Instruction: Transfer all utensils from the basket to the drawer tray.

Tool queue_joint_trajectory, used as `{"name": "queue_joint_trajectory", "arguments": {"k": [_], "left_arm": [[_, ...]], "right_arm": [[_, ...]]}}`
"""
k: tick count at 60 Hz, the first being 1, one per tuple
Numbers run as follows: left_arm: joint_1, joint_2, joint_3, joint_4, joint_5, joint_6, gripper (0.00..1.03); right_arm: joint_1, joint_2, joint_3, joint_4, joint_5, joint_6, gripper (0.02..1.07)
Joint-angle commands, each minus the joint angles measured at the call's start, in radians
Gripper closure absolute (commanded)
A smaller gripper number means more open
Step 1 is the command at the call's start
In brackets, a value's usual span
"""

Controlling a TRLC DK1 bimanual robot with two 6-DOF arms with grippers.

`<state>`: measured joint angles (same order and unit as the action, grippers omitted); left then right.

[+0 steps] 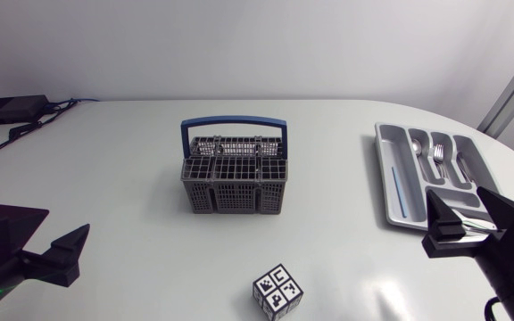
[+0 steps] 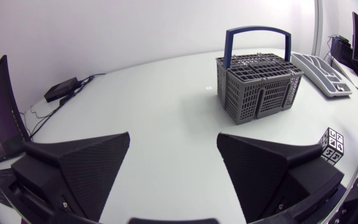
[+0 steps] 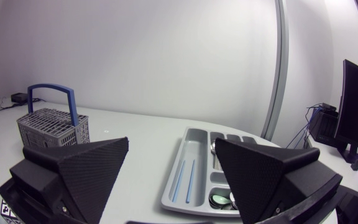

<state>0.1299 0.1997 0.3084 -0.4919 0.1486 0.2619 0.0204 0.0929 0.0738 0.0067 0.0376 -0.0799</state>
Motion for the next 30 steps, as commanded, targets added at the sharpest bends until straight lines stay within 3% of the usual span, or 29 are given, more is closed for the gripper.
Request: {"name": "queue_joint_trajectory", "arguments": {"k": [1,30], "left_arm": [[0.007,-0.014,-0.054,-0.008,-0.012,-0.013,0.06],[-0.063,-0.111,-0.186,0.252,-0.084,-0.142,0.05]], "right_arm": [[-0.013,-0.047,-0.046,-0.004,-0.019,0.054,0.07],[-0.02,-0.093,-0.074,-0.007,-0.038,0.08,0.07]]}}
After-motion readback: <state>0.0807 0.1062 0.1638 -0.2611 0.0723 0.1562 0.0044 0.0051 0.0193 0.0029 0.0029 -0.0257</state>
